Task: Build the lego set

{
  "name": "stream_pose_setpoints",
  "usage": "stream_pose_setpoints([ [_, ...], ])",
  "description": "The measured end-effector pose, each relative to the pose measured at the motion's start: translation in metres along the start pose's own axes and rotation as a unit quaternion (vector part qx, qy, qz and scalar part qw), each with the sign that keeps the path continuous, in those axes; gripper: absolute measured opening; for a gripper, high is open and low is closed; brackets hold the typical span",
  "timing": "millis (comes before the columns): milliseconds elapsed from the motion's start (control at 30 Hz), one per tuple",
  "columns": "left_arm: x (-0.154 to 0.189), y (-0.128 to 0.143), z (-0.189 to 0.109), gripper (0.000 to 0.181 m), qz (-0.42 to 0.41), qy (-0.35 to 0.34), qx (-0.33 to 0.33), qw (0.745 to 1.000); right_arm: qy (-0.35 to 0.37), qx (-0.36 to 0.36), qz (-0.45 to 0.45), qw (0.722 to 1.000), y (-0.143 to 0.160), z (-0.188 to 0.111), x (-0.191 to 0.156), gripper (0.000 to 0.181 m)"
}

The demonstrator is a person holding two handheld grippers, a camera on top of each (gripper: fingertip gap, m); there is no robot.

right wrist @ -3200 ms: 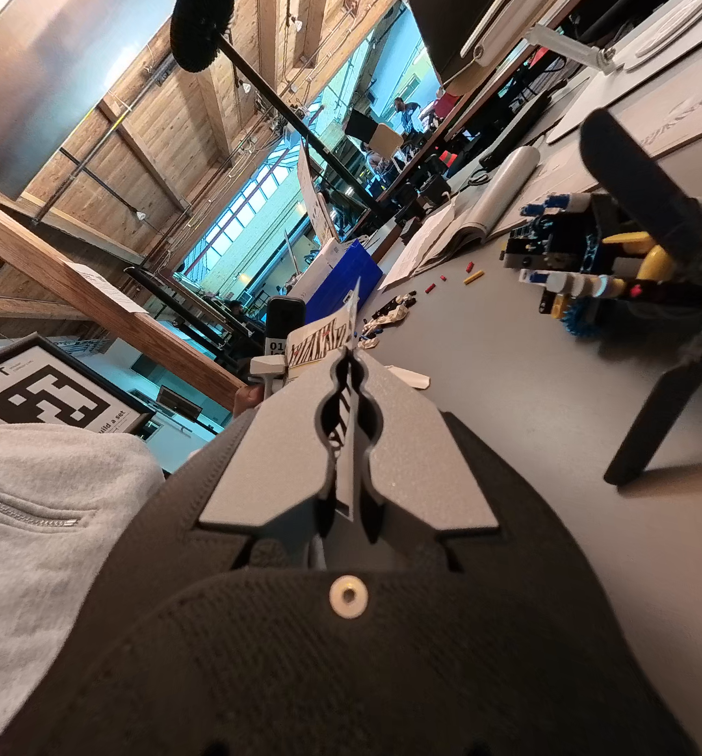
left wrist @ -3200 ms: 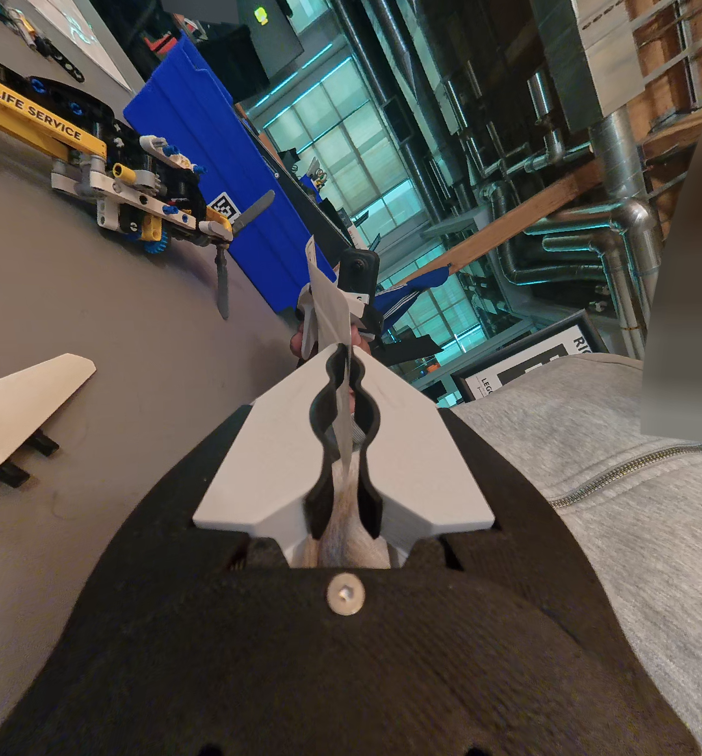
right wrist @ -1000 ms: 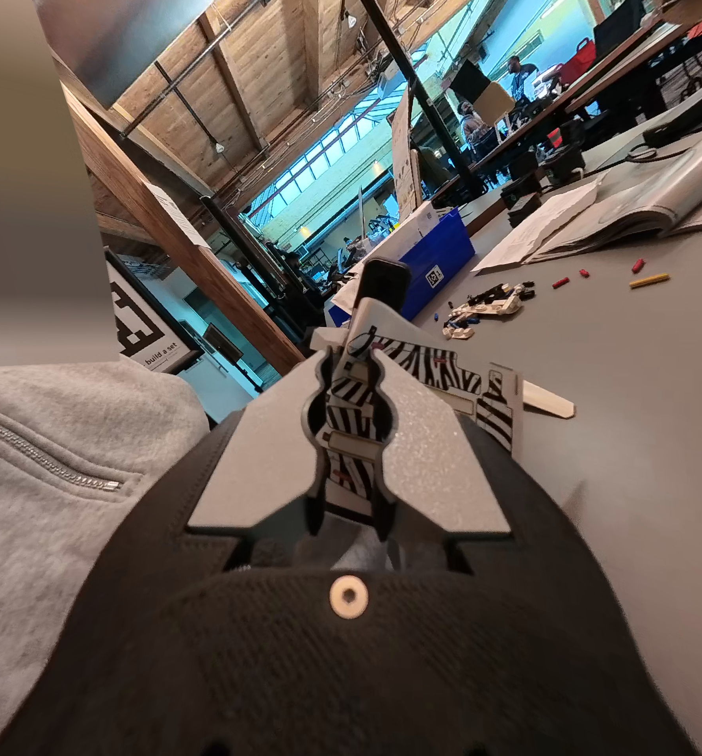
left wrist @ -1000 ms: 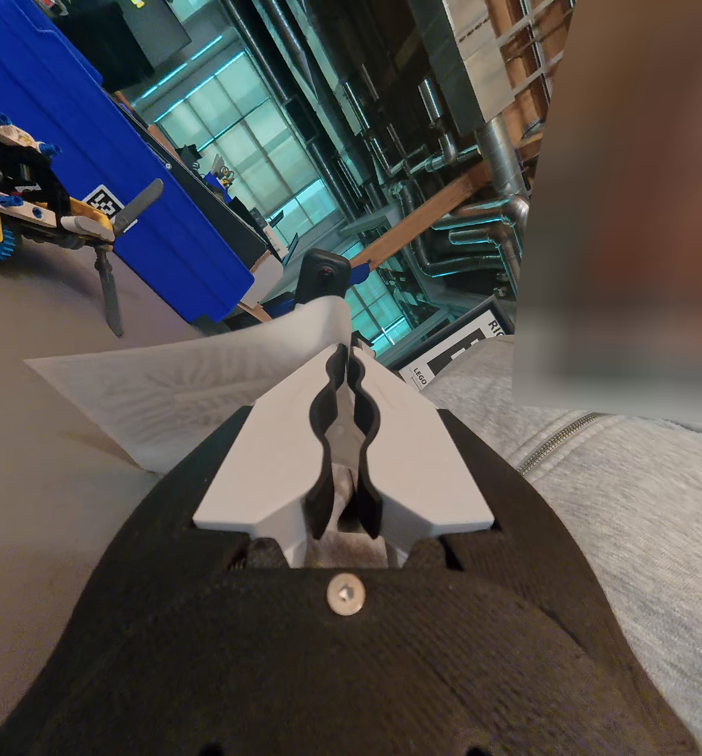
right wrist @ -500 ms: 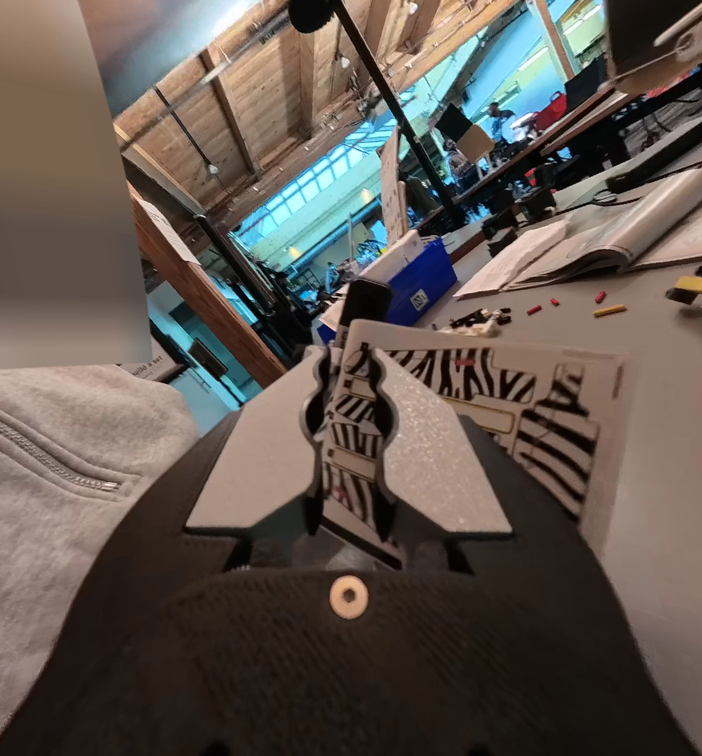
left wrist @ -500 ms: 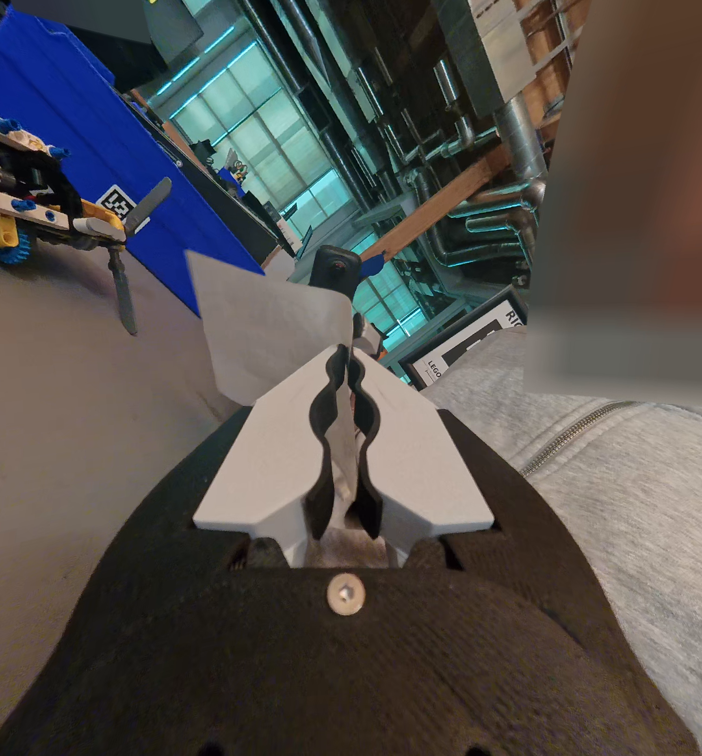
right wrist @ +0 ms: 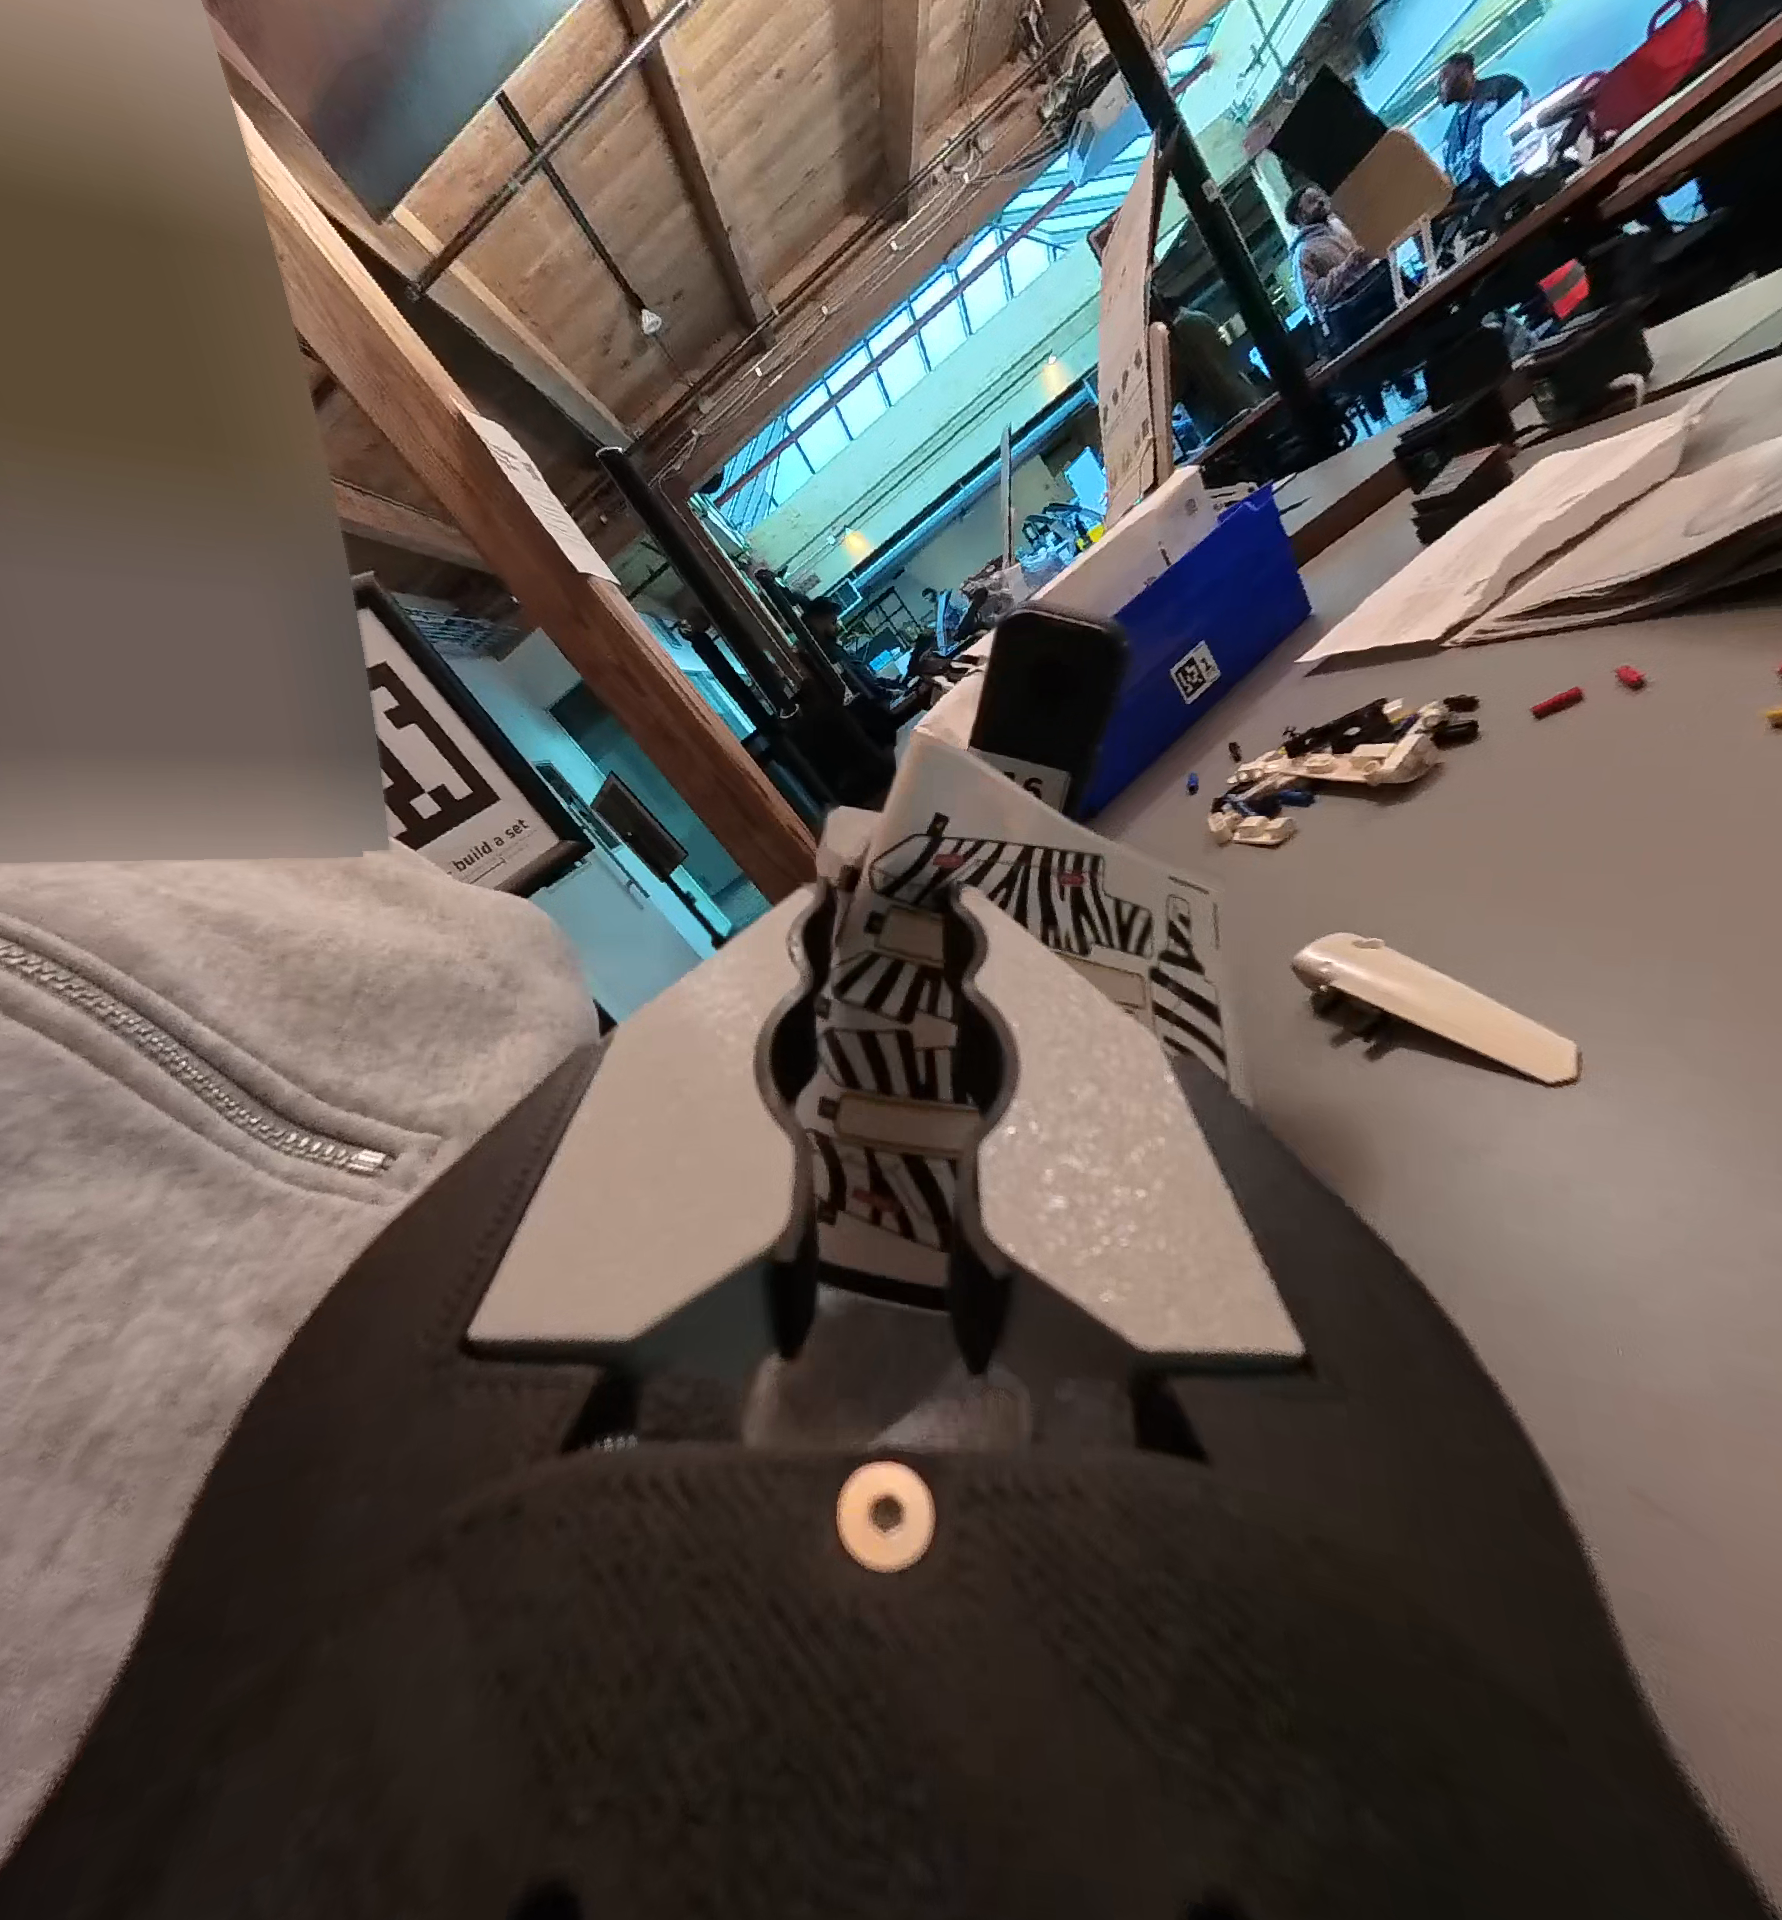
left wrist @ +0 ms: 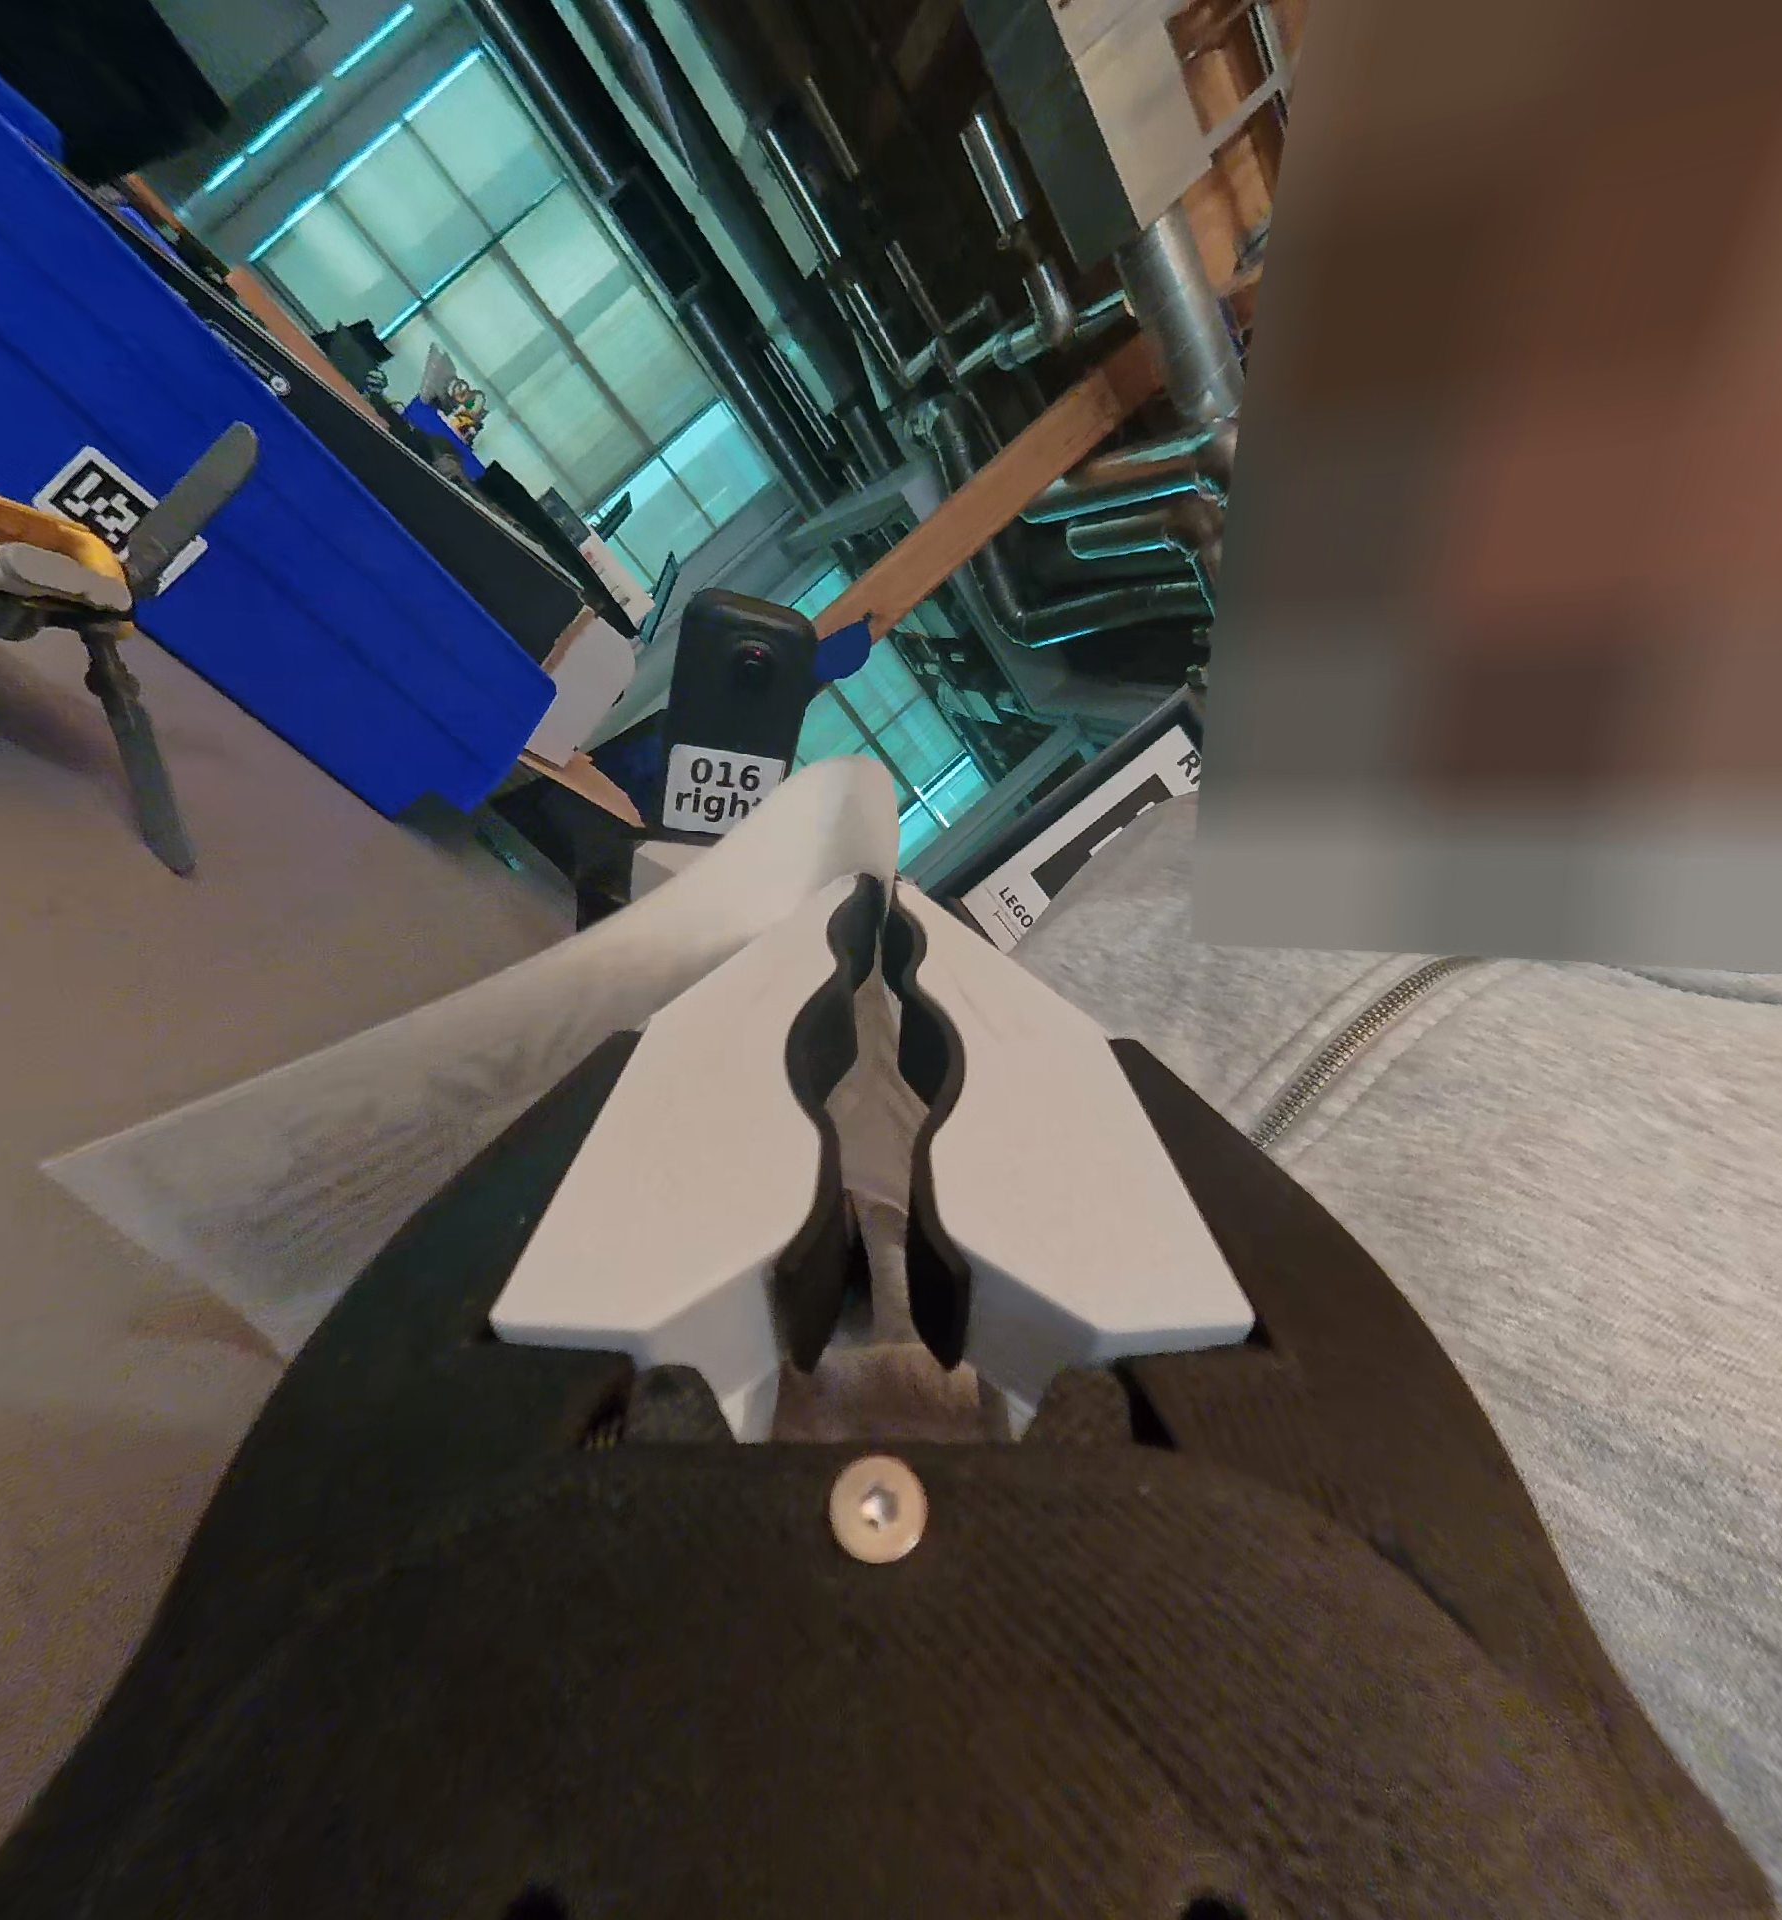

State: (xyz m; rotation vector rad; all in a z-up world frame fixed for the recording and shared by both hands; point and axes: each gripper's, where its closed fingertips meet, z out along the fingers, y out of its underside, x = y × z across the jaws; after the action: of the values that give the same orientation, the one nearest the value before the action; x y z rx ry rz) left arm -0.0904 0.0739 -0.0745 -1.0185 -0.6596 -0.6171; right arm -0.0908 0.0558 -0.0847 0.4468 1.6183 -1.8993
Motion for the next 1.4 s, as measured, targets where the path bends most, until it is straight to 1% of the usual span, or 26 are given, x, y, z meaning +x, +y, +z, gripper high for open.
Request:
stream_pose_setpoints([
  [200,0.001,-0.001,0.000,0.000,-0.002,0.006,0.002,1.000,-0.009,0.008,0.005,1.000,-0.002,-0.002,-0.001,0.016],
  [333,0.000,-0.002,-0.001,0.000,-0.003,0.004,0.006,1.000,-0.021,0.025,0.021,0.999,-0.007,-0.005,-0.002,0.009],
  [633,-0.001,-0.003,-0.003,0.000,-0.005,0.002,0.011,1.000,-0.014,0.031,0.029,0.999,-0.009,-0.006,0.001,0.010],
  [700,-0.001,-0.003,-0.003,0.000,-0.006,0.006,0.012,1.000,-0.013,0.046,0.034,0.998,-0.014,-0.009,0.002,0.000],
  [767,-0.002,-0.004,-0.004,0.000,-0.007,0.003,0.013,1.000,-0.014,0.057,0.039,0.997,-0.017,-0.013,0.003,0.000],
  [867,-0.002,-0.003,-0.003,0.000,-0.006,0.001,0.011,1.000,-0.004,0.055,0.033,0.998,-0.017,-0.014,0.006,0.000],
  [1100,-0.003,-0.003,-0.002,0.000,-0.007,-0.001,0.008,1.000,0.004,0.044,0.014,0.999,-0.015,-0.012,0.005,0.011],
  [1167,-0.003,-0.002,-0.002,0.000,-0.007,-0.001,0.006,1.000,0.014,0.039,0.001,0.999,-0.015,-0.013,0.006,0.003],
  [1233,-0.003,-0.001,-0.001,0.000,-0.007,-0.002,0.004,1.000,0.019,0.037,-0.011,0.999,-0.015,-0.013,0.005,0.002],
  [1333,-0.004,-0.002,-0.002,0.000,-0.007,-0.005,0.006,1.000,0.011,0.034,-0.016,0.999,-0.015,-0.012,0.002,0.013],
  [1400,-0.004,-0.002,-0.002,0.000,-0.007,-0.004,0.005,1.000,0.014,0.032,-0.017,0.999,-0.014,-0.011,0.002,0.014],
])
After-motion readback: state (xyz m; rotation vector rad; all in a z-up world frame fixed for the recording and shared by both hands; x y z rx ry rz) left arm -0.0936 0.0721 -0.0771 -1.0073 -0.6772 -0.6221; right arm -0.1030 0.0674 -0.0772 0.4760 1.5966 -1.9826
